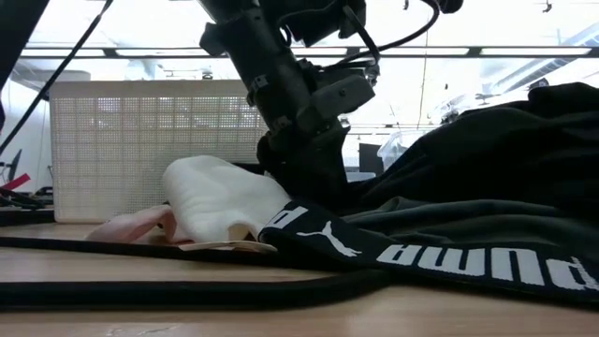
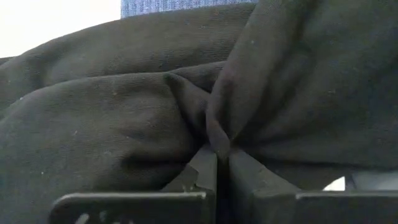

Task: Pick & Place Cloths
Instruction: Put the black polo shirt into the white bin

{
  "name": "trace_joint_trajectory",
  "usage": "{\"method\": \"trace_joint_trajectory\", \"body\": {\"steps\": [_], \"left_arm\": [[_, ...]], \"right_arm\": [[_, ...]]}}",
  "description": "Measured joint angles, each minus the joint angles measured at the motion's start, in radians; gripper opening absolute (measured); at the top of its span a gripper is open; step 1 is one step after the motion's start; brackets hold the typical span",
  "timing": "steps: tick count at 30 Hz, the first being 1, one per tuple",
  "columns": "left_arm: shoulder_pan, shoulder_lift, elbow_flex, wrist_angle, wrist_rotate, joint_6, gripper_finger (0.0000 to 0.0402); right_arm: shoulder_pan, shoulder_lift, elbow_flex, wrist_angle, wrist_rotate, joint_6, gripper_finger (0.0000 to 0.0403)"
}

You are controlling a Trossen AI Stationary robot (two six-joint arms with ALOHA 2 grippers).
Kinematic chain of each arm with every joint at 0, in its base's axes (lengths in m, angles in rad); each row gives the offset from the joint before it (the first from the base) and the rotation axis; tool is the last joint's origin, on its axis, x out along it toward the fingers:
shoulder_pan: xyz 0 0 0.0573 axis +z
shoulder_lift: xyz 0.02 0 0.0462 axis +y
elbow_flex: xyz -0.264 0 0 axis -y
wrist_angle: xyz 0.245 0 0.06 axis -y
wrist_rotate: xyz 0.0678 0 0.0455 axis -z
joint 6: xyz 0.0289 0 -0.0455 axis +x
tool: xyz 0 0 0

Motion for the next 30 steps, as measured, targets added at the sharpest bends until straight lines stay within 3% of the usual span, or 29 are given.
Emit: {"method": "trace_joint_trajectory", "body": {"steps": [6, 15, 30], "left_arm": [[0.001, -0.040, -0.002, -0.031, 0.055, 0.004, 0.0011], [-0.002, -0.291, -0.002, -0.033, 0.060, 0.028, 0.0024], [0.004, -0.742, 0.025, -0.065, -0.212, 0.040, 0.0011]], "right_arm": [[0.000, 0.003, 0.000, 0.018, 0.001, 0.003, 0.0009], [0.000, 0.002, 0.000, 0.045, 0.002, -0.002, 0.0009], [0.000, 0.003, 0.000, 0.053, 0.003, -0.009, 0.0008]]}}
